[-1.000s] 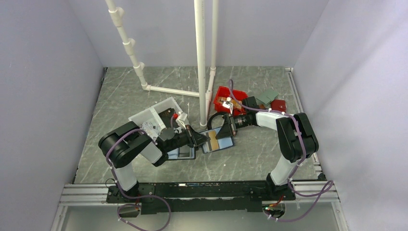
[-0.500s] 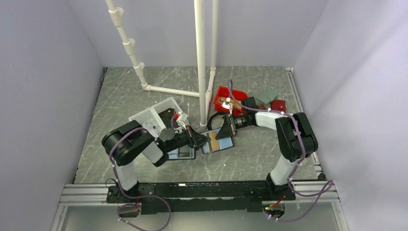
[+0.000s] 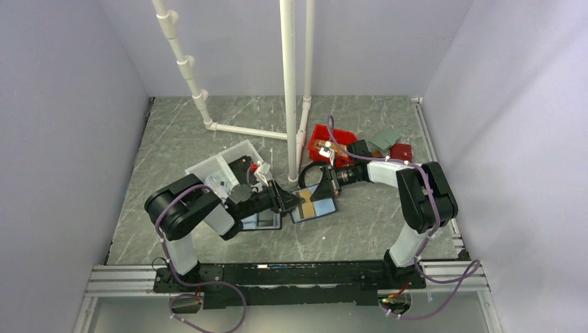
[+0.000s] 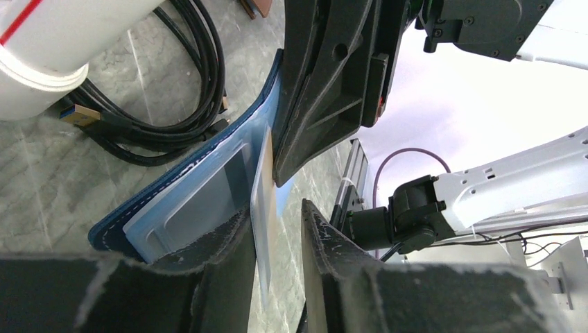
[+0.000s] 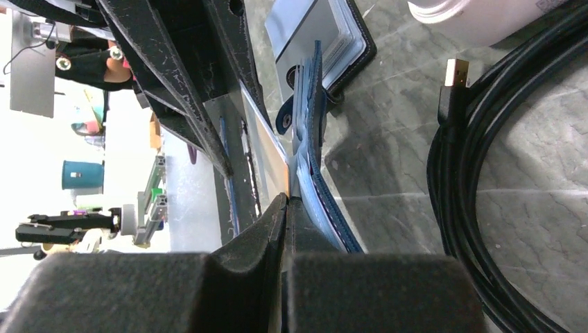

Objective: Take the credit cards out of the card holder
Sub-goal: Place the card holder at the center of the board.

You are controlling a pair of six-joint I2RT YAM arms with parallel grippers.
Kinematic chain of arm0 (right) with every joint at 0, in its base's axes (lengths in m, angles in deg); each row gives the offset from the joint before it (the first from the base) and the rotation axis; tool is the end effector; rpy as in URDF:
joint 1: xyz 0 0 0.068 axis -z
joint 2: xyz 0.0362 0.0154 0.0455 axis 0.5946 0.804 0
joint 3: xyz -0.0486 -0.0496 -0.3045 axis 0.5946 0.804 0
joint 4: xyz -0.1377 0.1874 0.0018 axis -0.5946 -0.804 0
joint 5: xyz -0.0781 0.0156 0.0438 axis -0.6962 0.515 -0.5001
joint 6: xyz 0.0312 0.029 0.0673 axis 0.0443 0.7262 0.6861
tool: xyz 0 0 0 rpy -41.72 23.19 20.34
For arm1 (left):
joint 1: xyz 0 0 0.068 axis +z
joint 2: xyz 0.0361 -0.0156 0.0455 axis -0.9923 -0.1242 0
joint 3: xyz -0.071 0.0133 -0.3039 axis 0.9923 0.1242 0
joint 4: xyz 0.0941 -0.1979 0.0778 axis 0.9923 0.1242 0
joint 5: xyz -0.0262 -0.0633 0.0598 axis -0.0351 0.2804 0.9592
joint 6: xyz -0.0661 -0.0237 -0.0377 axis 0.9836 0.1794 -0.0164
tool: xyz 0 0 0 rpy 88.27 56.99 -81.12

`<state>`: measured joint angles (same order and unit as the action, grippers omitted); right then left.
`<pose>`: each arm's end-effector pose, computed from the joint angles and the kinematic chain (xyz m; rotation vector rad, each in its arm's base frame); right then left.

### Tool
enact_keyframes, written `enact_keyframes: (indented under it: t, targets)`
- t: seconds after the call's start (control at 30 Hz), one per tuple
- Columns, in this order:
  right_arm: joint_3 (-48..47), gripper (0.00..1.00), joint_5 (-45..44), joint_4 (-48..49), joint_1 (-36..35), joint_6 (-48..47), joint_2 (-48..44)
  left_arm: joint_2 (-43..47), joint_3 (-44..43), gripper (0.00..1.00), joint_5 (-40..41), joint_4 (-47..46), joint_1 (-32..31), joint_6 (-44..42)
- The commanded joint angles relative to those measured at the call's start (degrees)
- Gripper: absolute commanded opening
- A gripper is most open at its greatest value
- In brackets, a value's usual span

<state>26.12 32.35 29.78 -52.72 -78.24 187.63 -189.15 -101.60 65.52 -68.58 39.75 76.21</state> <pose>0.2666 0.1448 0.2016 -0.7456 2.2508 1.6918 0.2127 -0.2330 0.1994 0.0621 1.8950 -1.6119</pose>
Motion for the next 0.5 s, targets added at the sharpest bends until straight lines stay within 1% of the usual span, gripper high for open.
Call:
enact_keyframes:
  t: [0.0,0.17,0.27,0.47]
  targets:
    - [-2.19,0.00,1.35,-0.23,-0.21,-2.00,-0.59,3.25,-0.73,0.34,-0.88,-0.03,-0.12,-0.29]
    - [-2.12,0.00,0.54,-0.37,0.47,-2.21,-0.80,2.53,-0.11,0.31,-1.41,-1.01,0.68,1.07]
    - [-1.88,0.00,-0.34,-0.20,1.12,-2.15,-0.83,0.88,0.14,0.28,-2.07,-2.79,1.26,2.33]
    - [-1.81,0.00,-1.21,-0.16,1.64,-2.08,-0.51,-2.17,0.63,0.25,-2.81,-6.16,1.90,3.97]
